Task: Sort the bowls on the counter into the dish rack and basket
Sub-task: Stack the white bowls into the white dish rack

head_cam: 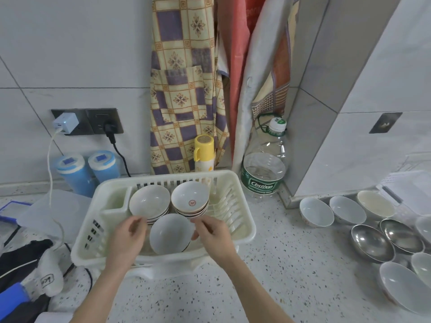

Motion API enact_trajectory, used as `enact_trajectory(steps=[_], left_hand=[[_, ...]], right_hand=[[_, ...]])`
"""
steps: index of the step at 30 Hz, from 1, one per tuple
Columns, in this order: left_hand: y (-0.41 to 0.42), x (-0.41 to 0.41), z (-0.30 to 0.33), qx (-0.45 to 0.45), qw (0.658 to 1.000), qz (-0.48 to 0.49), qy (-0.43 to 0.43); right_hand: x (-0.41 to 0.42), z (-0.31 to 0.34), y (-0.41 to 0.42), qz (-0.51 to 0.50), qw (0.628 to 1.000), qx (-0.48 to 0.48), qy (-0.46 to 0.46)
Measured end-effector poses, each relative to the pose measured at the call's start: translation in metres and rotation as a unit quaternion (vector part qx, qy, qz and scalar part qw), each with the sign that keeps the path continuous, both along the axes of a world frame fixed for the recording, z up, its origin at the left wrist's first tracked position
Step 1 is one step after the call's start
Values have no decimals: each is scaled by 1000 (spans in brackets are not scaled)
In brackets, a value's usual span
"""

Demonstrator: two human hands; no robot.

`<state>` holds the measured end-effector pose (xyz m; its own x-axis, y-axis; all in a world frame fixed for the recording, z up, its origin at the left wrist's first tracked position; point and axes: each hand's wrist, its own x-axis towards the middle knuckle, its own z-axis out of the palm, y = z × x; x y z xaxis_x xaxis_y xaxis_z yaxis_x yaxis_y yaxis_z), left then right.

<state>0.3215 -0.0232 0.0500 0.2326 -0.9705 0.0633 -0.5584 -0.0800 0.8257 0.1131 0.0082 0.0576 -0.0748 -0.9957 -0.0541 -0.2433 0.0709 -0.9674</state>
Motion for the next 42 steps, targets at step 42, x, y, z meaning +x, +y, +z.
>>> enact_trajectory(steps=[42], left_hand=[[8, -468, -74, 458, 824, -96, 321]], right_hand=[[-365, -87, 200, -517, 820, 172, -175]])
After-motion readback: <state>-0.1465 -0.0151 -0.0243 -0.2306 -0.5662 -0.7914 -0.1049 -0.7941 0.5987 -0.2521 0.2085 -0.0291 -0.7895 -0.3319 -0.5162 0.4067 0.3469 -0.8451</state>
